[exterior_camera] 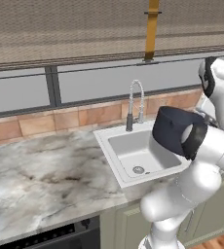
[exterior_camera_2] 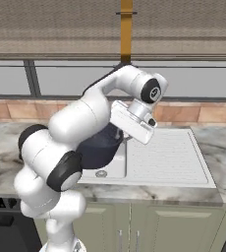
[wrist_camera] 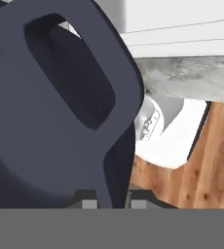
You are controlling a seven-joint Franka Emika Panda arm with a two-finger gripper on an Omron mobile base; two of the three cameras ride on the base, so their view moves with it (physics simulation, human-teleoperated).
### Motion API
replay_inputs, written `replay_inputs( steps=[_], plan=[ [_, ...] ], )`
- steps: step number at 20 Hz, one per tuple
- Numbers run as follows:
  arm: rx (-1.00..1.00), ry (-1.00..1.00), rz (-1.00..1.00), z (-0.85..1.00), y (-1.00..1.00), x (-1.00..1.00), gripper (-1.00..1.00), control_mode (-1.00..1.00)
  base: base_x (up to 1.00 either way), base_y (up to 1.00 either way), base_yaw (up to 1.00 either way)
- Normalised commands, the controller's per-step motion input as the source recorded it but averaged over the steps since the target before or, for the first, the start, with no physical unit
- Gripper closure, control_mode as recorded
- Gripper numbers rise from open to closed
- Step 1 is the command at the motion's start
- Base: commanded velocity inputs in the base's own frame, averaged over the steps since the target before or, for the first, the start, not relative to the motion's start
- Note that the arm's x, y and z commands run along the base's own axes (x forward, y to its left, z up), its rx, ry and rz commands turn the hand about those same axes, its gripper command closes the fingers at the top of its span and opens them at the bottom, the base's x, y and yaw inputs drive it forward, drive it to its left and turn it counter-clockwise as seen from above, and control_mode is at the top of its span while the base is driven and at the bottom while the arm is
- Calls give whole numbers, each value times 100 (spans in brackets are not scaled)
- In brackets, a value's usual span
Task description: Pick the pot and pot and place them in the sink. Then turn on the water.
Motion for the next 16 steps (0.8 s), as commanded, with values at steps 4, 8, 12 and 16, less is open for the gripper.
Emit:
replay_inputs(
  steps=[4,8,12,16],
  plan=[
    [0,15,25,-59,-17,0,100,-100,0,0,0],
    [0,22,21,-29,0,0,100,-100,0,0,0],
    [0,11,19,-36,1,0,100,-100,0,0,0],
    [0,0,16,-22,4,-11,100,-100,0,0,0]
  ],
)
